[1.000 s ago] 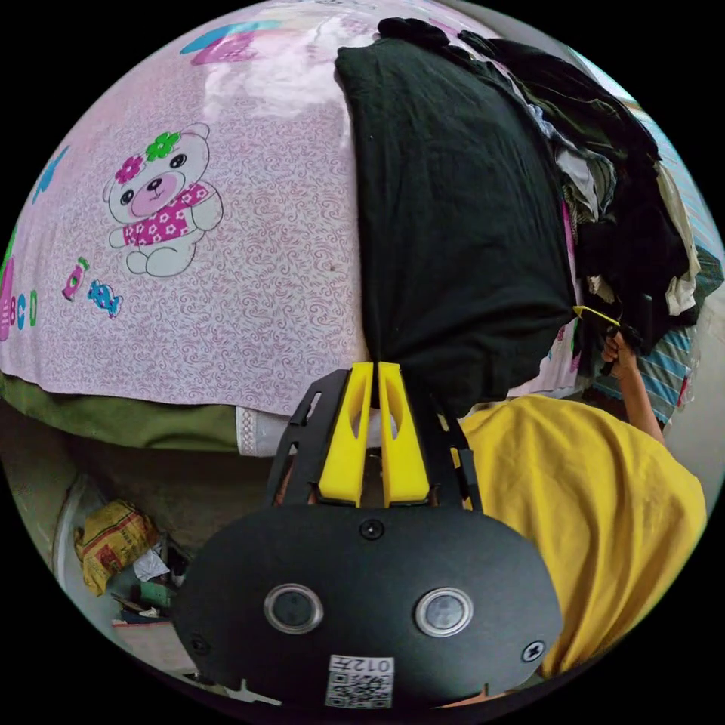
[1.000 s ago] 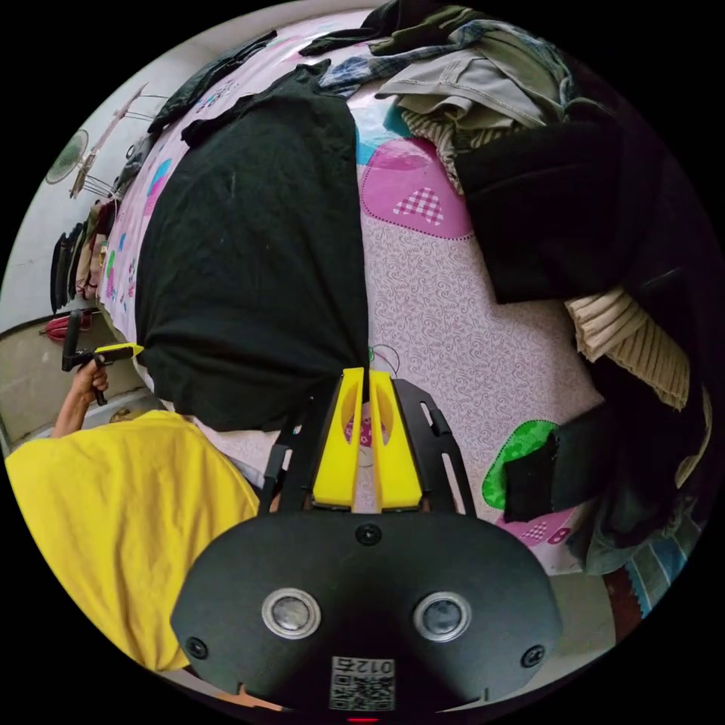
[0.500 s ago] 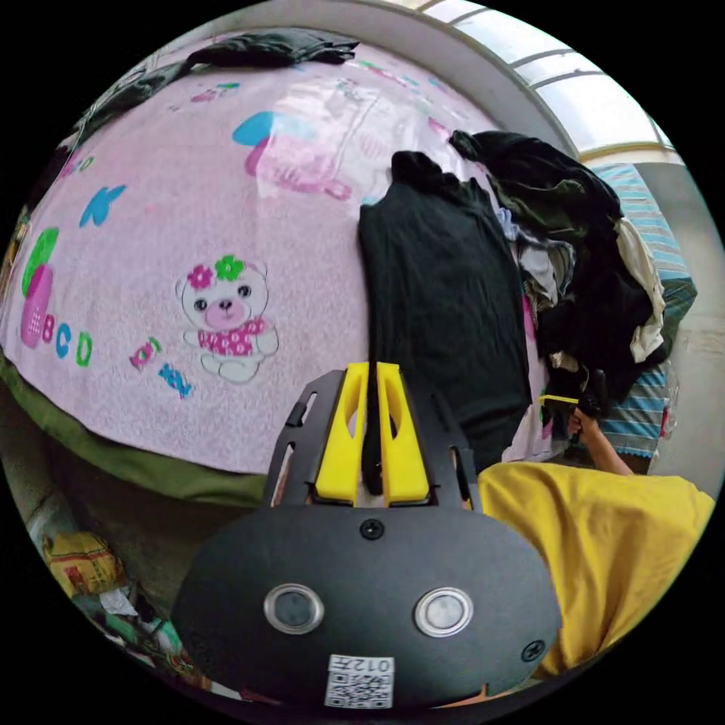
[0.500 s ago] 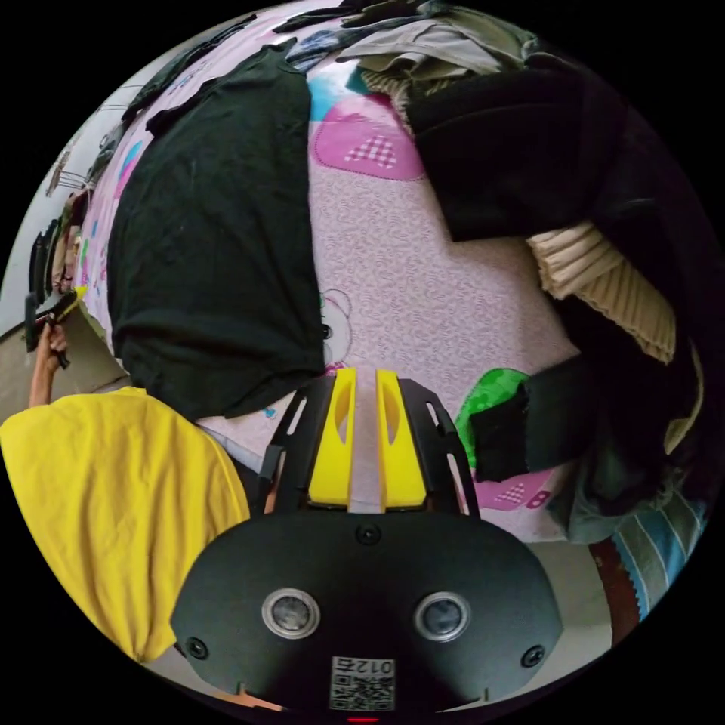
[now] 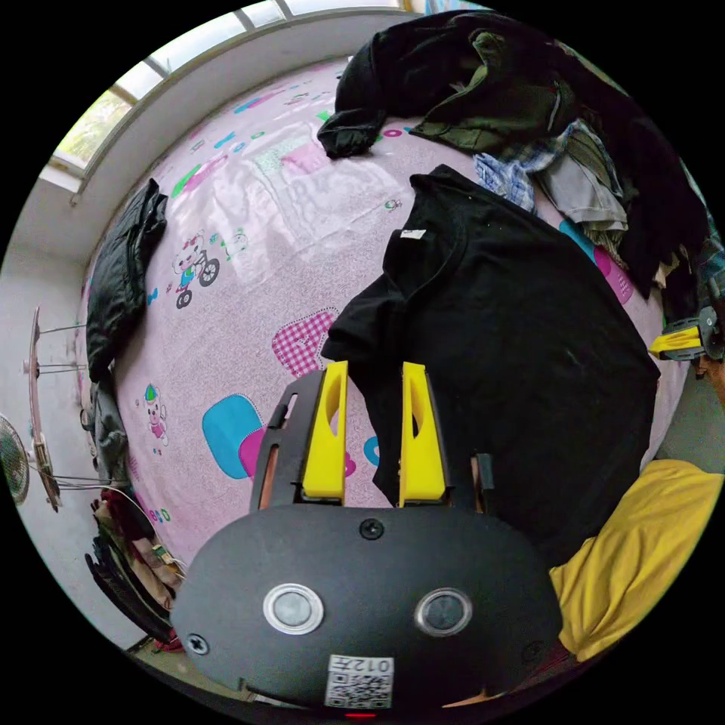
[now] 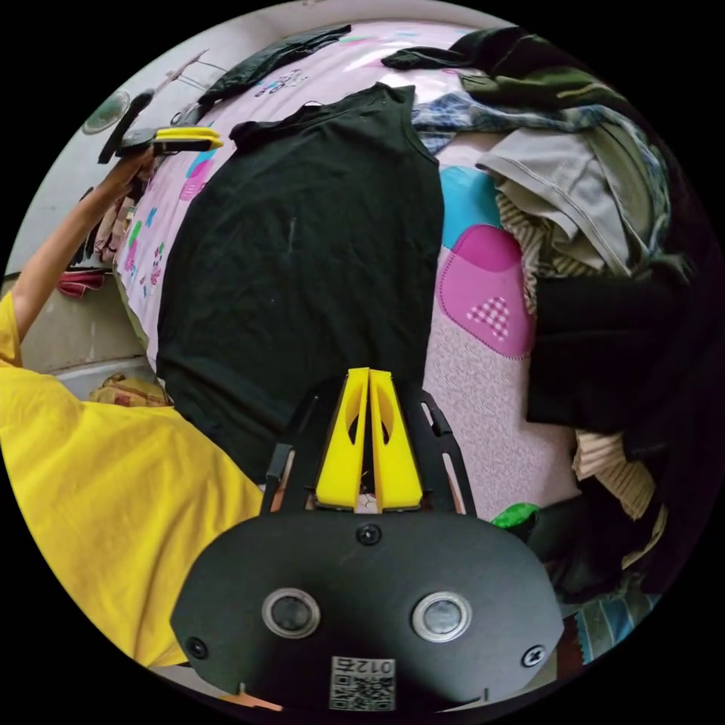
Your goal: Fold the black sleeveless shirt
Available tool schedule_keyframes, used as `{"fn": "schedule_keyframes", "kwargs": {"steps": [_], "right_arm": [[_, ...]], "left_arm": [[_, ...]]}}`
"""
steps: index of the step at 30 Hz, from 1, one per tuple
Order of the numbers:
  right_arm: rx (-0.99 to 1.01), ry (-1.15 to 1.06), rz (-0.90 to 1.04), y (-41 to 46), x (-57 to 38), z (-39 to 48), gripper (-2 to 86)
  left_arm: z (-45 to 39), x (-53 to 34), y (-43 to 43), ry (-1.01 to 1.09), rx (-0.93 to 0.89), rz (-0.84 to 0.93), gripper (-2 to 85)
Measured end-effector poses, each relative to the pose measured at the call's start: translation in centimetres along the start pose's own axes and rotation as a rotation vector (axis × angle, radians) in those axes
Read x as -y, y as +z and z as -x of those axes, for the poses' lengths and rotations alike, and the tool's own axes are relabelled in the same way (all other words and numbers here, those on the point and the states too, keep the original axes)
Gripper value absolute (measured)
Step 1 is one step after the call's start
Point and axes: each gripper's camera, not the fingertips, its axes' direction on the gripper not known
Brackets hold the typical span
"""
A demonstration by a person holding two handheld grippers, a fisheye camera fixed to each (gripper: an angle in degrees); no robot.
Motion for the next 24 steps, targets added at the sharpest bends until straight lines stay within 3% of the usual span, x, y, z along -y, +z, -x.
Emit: {"fn": "schedule_keyframes", "kwargs": {"steps": [5,9,12,14,17,19,24], "right_arm": [[-0.103,-0.084,0.087,0.8,4.0,2.0,0.4],[-0.336,-0.223,0.276,3.2,6.4,4.6,0.4],[-0.42,-0.316,0.31,3.4,7.0,6.7,0.5],[-0.455,-0.346,0.323,3.5,7.4,7.6,0.5],[-0.477,-0.348,0.329,3.2,8.0,8.5,0.6],[-0.448,-0.313,0.318,2.6,8.5,8.6,0.6],[-0.346,-0.264,0.284,1.1,9.3,7.8,0.6]], "left_arm": [[1.1,3.0,2.0,0.028,0.03,0.045,4.1],[4.2,4.0,3.1,-0.078,-0.057,0.07,1.4],[10.5,4.2,4.1,-0.312,-0.425,0.03,0.9],[16.4,2.7,5.4,-0.611,-0.719,-0.112,0.9],[21.6,-0.3,7.8,-0.901,-1.03,-0.344,1.5],[23.2,-1.7,9.2,-0.966,-1.104,-0.389,1.7],[24.4,-4.9,11.4,-0.995,-1.03,-0.297,1.3]]}}
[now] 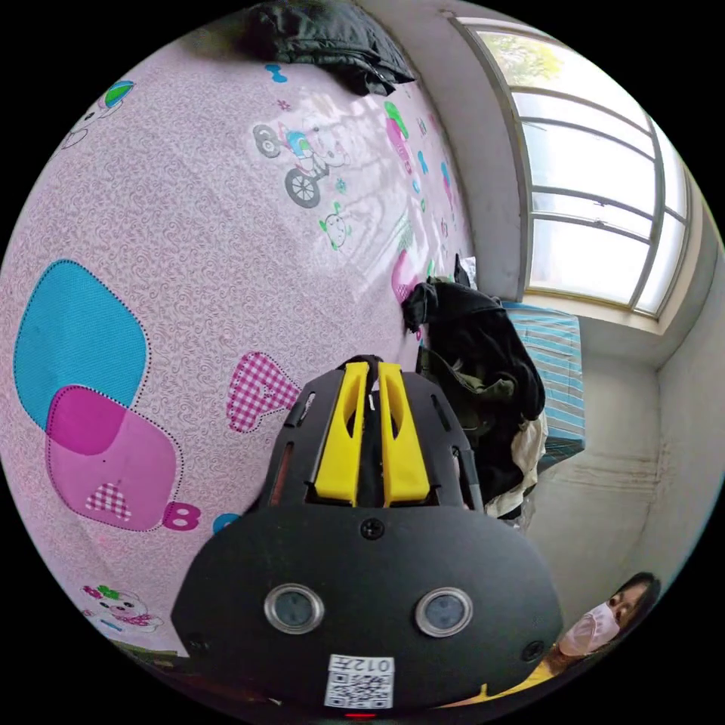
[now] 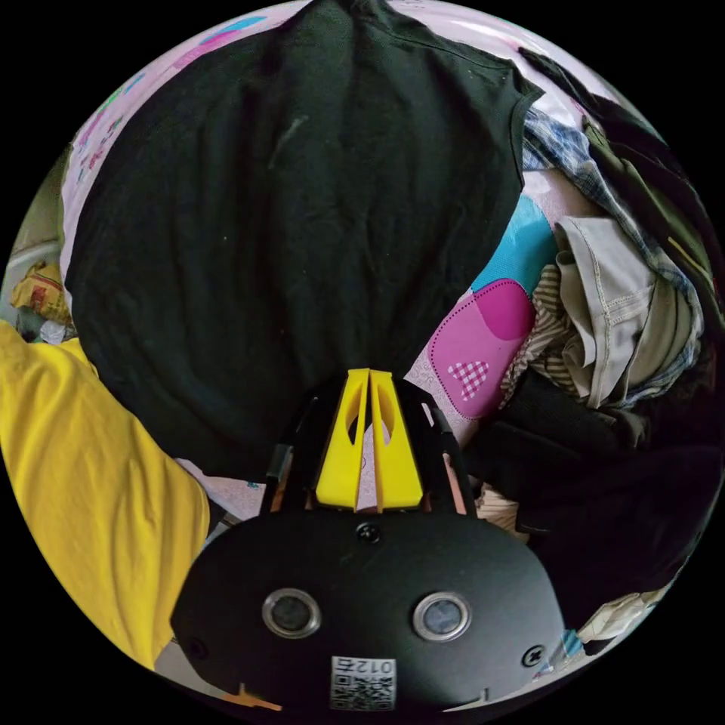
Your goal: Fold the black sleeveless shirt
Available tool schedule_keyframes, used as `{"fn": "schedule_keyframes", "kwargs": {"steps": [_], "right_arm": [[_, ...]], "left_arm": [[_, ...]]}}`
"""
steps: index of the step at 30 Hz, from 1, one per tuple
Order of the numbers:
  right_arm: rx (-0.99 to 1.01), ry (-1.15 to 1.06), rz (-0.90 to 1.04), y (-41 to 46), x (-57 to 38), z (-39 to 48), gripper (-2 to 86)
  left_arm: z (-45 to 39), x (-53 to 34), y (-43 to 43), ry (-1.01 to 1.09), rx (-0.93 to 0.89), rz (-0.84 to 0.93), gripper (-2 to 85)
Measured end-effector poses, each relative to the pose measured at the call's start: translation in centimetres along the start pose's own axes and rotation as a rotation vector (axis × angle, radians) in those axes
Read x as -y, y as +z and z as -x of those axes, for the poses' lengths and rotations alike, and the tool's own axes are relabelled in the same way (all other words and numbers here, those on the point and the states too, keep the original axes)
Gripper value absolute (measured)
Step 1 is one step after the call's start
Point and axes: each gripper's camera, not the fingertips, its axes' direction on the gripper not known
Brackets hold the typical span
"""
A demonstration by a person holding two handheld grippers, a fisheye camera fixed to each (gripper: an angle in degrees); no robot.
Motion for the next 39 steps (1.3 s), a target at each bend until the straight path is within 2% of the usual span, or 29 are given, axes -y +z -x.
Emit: {"fn": "schedule_keyframes", "kwargs": {"steps": [3,7,9,11,14,22,27,30,33,39], "right_arm": [[0.039,-0.005,0.006,-0.6,0.4,-0.5,0.6],[0.103,0.017,0.021,-1.4,0.9,-1.4,0.6],[0.142,0.038,0.013,-1.6,0.8,-1.9,0.5],[0.176,0.048,0.001,-1.8,0.7,-2.3,0.5],[0.21,0.065,-0.015,-2.2,0.4,-2.7,0.5],[0.145,0.078,-0.015,-3.1,0.2,-1.3,0.5],[0.12,0.11,-0.03,-3.3,-0.4,-0.5,0.5],[0.127,0.136,-0.047,-3.3,-1.1,-0.3,0.4],[0.118,0.156,-0.048,-3.2,-1.6,0.0,0.3],[-0.019,0.053,0.06,-3.5,-2.4,1.4,0.0]], "left_arm": [[2.8,-0.7,-0.6,0.003,-0.094,-0.001,1.1],[4.7,-3.7,-2.9,0.082,-0.178,-0.131,1.1],[4.9,-5.6,-2.9,0.117,-0.075,-0.065,1.2],[5.0,-9.1,-2.5,0.218,0.143,0.02,1.6],[6.4,-13.6,-2.2,0.231,0.344,0.055,3.0],[11.2,-17.8,-1.4,0.149,0.454,0.026,8.5],[11.4,-18.4,0.1,0.216,0.432,0.096,6.2],[11.3,-19.6,0.2,0.246,0.487,0.098,4.4],[11.8,-21.5,-1.8,0.223,0.567,0.032,3.1],[16.2,-24.8,-3.0,0.154,0.511,0.063,1.9]]}}
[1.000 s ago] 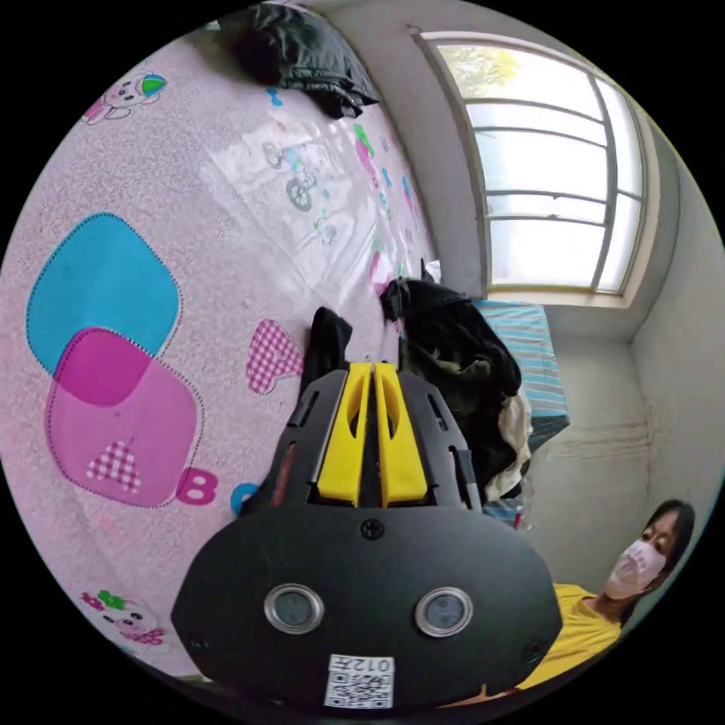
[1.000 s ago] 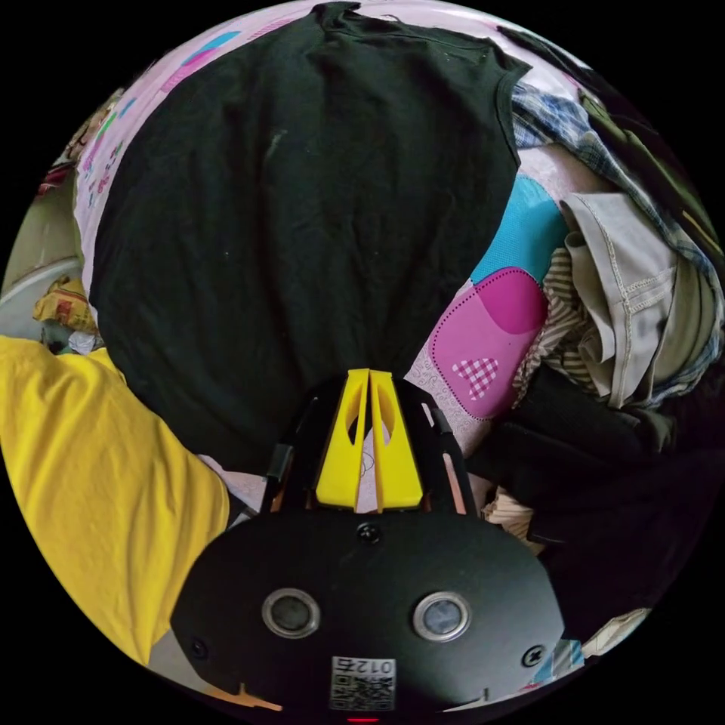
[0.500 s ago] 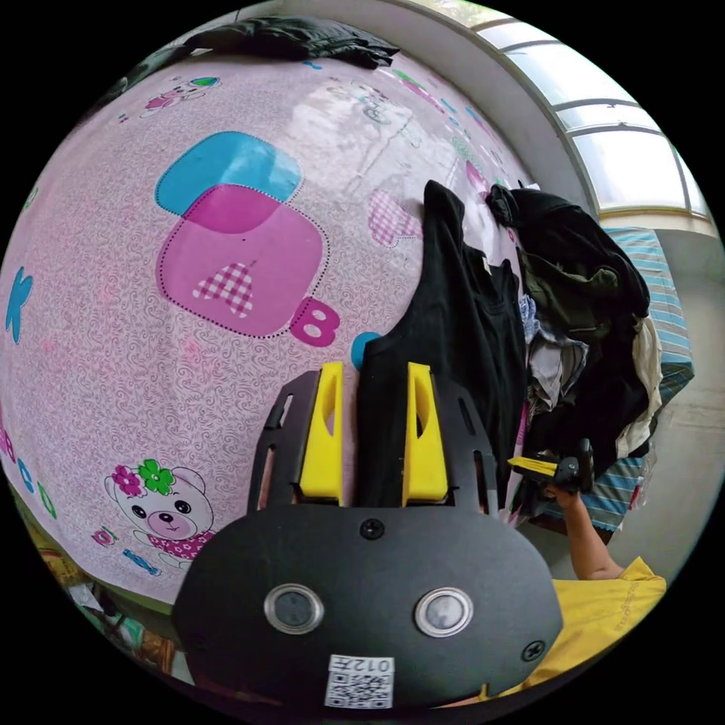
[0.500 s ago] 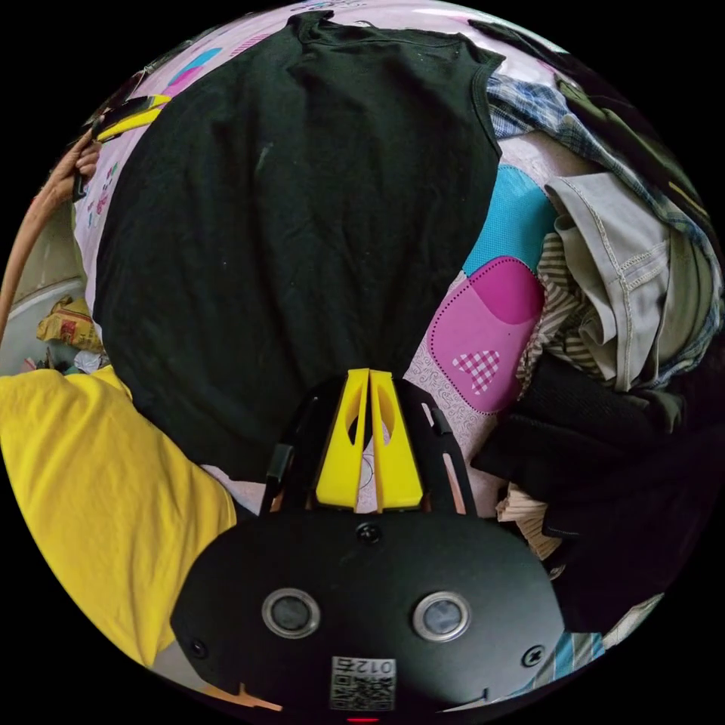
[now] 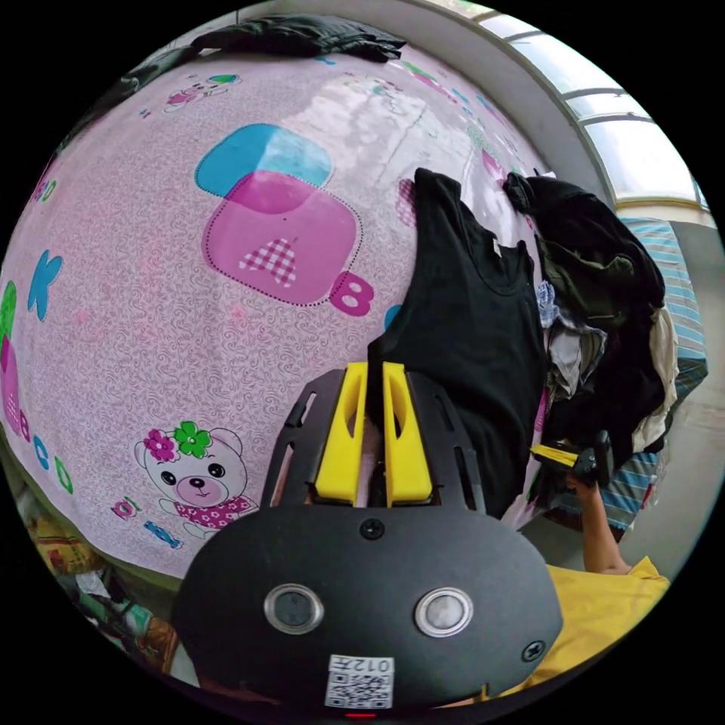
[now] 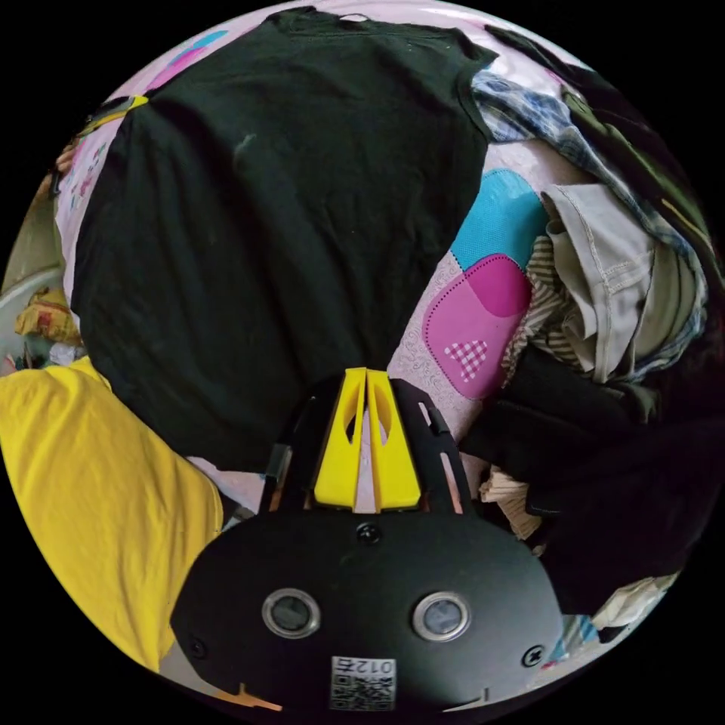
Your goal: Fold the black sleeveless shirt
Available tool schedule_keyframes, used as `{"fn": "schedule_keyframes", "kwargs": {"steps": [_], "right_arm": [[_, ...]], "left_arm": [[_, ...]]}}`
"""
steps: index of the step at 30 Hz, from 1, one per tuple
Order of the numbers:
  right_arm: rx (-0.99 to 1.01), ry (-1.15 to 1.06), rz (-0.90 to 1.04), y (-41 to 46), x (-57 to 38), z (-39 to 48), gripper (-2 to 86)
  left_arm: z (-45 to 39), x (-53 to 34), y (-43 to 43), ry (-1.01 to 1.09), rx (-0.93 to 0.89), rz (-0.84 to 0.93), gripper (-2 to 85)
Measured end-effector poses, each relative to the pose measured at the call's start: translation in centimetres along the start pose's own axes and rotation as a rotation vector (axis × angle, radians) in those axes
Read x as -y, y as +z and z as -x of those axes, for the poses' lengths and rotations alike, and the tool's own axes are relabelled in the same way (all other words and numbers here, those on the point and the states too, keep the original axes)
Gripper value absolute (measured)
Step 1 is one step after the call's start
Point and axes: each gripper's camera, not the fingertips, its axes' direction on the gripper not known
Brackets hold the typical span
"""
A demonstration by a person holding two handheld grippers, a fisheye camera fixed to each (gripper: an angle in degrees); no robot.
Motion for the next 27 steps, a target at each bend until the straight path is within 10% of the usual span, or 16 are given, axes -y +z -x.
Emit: {"fn": "schedule_keyframes", "kwargs": {"steps": [10,27], "right_arm": [[0.121,0.138,-0.608,-9.4,6.0,-7.6,0.0],[0.119,0.343,-0.545,-4.4,15.1,-12.2,-0.1]], "left_arm": [[2.8,-6.3,-1.4,-0.023,-0.096,-0.179,1.5],[4.2,-21.0,0.8,0.004,-0.113,-0.05,1.3]]}}
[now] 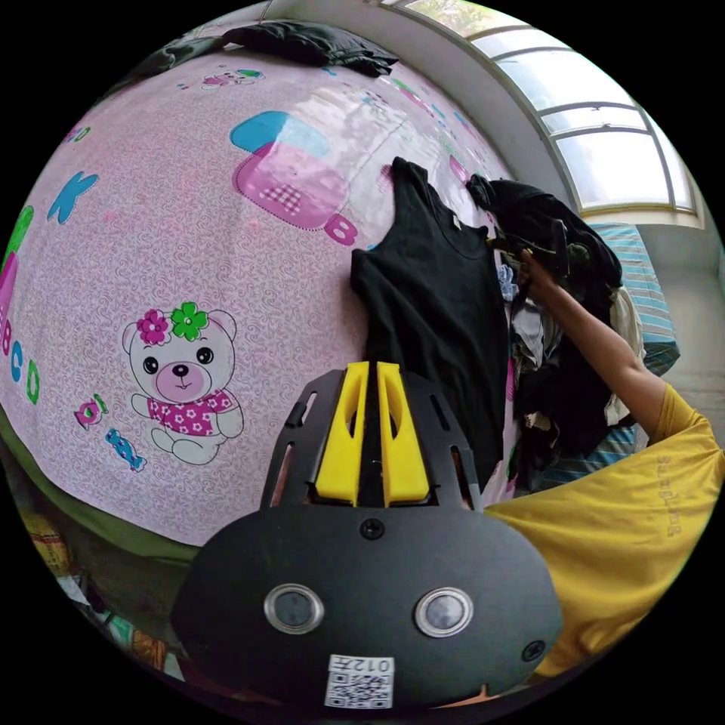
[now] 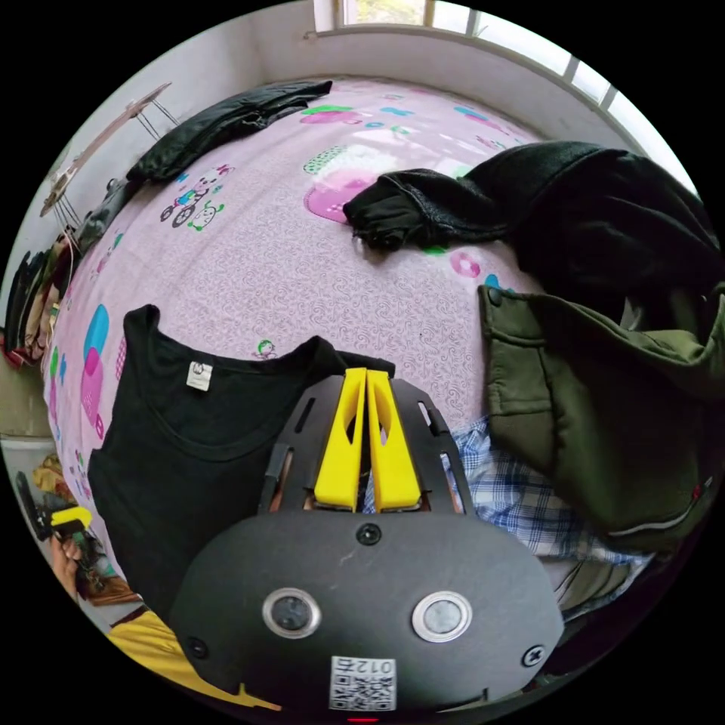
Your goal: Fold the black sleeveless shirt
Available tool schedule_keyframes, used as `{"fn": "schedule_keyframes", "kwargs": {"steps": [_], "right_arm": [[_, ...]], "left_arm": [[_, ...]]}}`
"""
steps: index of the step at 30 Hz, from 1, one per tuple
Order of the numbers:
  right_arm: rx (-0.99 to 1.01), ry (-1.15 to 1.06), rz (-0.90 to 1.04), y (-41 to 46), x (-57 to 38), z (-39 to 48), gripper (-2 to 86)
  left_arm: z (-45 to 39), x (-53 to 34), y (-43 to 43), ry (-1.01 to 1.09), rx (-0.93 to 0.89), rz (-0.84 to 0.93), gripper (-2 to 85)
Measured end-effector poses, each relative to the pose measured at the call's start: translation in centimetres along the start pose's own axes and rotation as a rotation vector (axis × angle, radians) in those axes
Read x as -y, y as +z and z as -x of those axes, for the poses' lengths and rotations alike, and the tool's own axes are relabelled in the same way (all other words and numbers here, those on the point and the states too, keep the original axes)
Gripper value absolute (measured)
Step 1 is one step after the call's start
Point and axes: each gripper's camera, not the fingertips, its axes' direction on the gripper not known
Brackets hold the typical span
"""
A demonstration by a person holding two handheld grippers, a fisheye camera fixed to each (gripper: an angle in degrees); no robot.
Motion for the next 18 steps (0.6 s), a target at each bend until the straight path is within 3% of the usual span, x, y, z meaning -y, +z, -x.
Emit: {"fn": "schedule_keyframes", "kwargs": {"steps": [5,10,18], "right_arm": [[-0.026,0.058,-0.055,-3.2,-4.1,-2.0,0.0],[0.184,0.042,-0.093,-7.2,-17.6,-3.3,0.0],[0.226,0.149,0.041,-6.8,-38.8,-4.6,0.4]], "left_arm": [[0.1,-5.7,0.6,-0.017,0.04,0.061,3.1],[0.3,-11.5,0.3,-0.011,-0.003,0.091,4.7],[-1.0,-20.6,1.3,0.02,0.025,0.13,7.6]]}}
